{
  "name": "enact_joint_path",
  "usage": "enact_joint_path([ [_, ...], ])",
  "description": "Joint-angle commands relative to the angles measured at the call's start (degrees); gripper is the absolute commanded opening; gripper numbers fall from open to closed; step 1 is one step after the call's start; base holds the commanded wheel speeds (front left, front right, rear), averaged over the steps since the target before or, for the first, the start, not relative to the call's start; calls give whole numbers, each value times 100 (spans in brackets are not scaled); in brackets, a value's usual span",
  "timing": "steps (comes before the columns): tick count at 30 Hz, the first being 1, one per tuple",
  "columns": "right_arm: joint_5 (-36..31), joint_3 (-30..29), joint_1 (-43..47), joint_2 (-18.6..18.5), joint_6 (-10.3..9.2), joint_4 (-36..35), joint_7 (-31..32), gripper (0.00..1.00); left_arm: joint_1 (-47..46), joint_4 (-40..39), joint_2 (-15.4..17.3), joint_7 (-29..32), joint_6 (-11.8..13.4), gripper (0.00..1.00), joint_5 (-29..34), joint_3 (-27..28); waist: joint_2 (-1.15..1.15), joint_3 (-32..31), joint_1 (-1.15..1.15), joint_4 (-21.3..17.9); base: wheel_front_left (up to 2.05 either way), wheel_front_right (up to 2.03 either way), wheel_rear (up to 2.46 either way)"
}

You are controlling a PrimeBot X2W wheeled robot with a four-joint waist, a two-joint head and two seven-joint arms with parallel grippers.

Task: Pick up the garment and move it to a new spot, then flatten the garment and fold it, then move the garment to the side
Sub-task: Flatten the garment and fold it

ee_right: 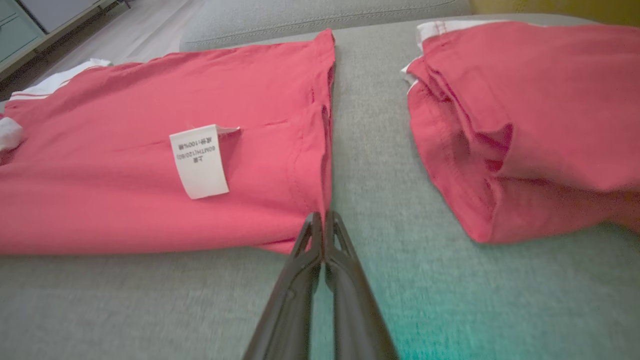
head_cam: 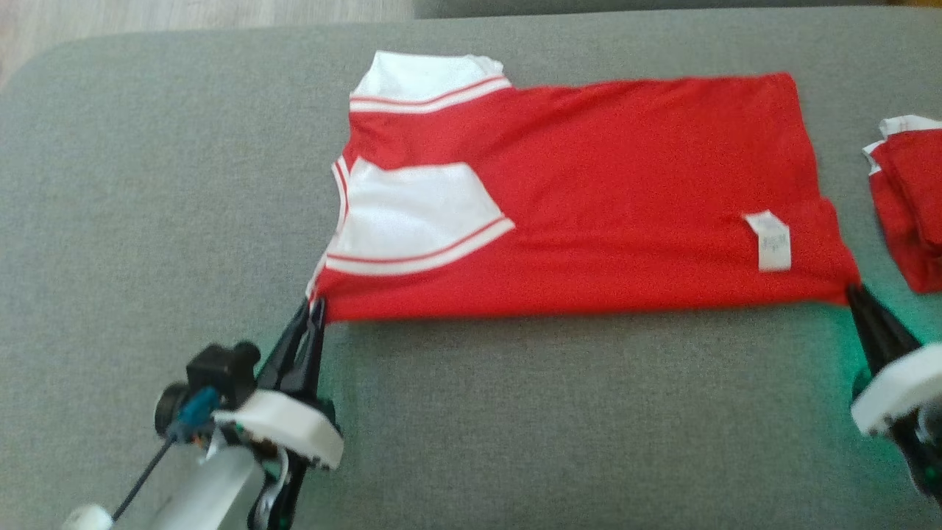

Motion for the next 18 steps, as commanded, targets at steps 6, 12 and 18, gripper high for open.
enact_joint_path([
  [6, 182, 24, 858, -450, -5, -538, 10, 0, 565, -713, 454, 210, 100, 0, -153, 164, 0, -136, 0, -45, 0, 0, 0],
  [12, 126, -240, 1566, -466, -5, -891, 10, 0, 1255, -1386, 670, 394, 347, 0, -196, 53, 0, -279, 0, -55, 0, 0, 0],
  [18, -58, -660, 2083, -385, -5, -1187, 151, 0, 1655, -1878, 868, 619, 549, 0, -229, -13, 0, -379, 0, -44, 0, 0, 0],
])
